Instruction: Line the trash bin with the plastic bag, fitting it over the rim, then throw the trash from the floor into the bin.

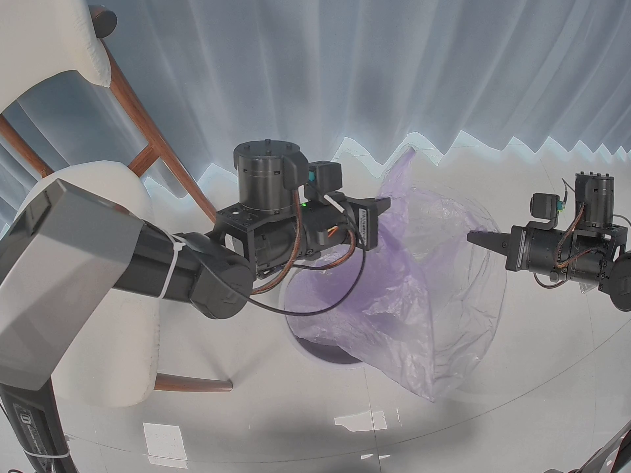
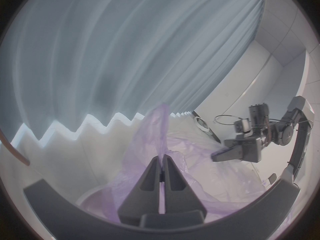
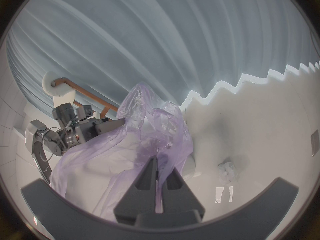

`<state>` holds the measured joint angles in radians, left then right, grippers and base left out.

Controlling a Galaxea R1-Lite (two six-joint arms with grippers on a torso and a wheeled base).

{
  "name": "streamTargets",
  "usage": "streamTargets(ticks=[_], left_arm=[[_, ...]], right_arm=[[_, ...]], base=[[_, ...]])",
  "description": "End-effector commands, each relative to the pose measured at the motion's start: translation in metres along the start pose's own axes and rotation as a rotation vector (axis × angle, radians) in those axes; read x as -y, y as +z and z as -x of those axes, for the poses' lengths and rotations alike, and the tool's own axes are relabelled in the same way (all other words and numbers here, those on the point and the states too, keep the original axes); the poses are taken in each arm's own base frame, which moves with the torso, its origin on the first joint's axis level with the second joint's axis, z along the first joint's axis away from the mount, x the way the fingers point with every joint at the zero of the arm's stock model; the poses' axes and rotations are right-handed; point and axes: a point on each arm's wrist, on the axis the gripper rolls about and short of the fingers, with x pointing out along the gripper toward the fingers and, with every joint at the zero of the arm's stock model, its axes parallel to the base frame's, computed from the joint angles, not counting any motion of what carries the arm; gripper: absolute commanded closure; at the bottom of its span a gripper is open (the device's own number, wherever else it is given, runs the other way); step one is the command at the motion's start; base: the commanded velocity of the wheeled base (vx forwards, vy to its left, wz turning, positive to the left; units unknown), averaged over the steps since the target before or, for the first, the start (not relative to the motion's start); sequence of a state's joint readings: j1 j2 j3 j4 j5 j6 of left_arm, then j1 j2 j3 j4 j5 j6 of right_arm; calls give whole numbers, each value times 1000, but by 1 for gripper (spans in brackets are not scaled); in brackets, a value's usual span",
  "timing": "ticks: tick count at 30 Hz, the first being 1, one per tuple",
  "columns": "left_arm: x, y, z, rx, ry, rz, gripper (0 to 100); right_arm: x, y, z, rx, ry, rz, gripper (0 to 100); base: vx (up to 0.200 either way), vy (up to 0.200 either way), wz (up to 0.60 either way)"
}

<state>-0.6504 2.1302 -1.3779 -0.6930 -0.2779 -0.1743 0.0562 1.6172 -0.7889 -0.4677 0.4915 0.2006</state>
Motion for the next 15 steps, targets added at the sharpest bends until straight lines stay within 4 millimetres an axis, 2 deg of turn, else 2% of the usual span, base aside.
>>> streamTargets(ticks=[1, 6, 9, 15], left_arm=[[-25, -8, 0, -16, 50, 11, 100], [-35, -4, 6, -9, 119, 28, 100], [-27, 4, 10, 24, 168, 92, 100], [-19, 4, 11, 46, 218, 155, 100]], right_arm=[[3, -6, -1, -20, -8, -1, 100], [8, -16, -11, -52, -8, 8, 100], [10, -20, -22, -51, 3, 9, 100], [13, -27, -38, -56, 18, 11, 100]], base=[[0, 0, 0], [0, 0, 0], [0, 0, 0], [0, 0, 0]])
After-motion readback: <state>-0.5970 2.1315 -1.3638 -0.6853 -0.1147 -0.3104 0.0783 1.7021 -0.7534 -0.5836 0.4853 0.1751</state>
